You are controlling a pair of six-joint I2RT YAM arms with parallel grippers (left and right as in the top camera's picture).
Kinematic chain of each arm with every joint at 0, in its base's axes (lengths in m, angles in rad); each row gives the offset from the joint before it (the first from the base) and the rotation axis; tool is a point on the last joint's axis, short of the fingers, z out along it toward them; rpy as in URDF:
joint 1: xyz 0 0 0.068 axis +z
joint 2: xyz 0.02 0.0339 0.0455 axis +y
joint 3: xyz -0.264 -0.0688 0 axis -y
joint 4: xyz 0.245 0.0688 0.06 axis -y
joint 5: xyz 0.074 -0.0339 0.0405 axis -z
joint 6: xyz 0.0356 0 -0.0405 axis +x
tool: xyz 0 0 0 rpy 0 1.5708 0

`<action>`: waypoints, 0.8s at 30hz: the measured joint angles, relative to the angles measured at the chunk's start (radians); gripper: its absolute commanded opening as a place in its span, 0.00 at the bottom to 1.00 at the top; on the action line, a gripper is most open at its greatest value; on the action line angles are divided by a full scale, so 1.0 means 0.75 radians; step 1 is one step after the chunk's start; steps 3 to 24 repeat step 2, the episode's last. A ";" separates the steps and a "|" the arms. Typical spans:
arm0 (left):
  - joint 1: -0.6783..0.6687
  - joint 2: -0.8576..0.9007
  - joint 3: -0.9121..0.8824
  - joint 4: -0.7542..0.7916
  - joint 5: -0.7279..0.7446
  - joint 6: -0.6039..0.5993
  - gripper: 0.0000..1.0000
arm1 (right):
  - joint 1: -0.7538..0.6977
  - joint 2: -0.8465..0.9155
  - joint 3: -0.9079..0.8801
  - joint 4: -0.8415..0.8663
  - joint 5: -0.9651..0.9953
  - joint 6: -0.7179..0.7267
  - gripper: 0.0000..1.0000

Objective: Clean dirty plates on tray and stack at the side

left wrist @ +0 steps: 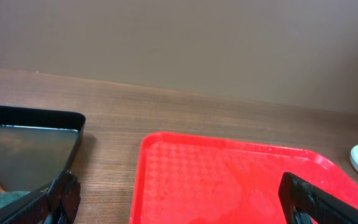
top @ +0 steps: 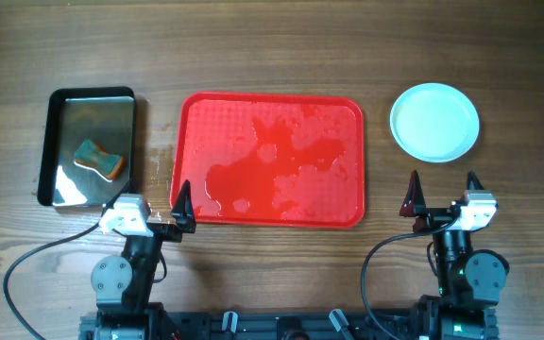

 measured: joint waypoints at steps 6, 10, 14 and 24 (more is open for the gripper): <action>0.000 0.000 0.000 0.000 -0.001 0.000 1.00 | 0.000 0.000 0.000 0.000 0.000 0.000 1.00; 0.000 0.000 0.000 0.000 -0.001 0.000 1.00 | 0.000 0.000 0.000 0.000 0.000 0.000 1.00; 0.000 0.000 0.000 0.000 -0.001 0.000 1.00 | 0.000 0.000 0.000 0.000 0.000 0.000 1.00; 0.000 0.000 0.000 0.000 -0.001 0.000 1.00 | 0.000 0.000 0.000 0.000 0.000 0.000 1.00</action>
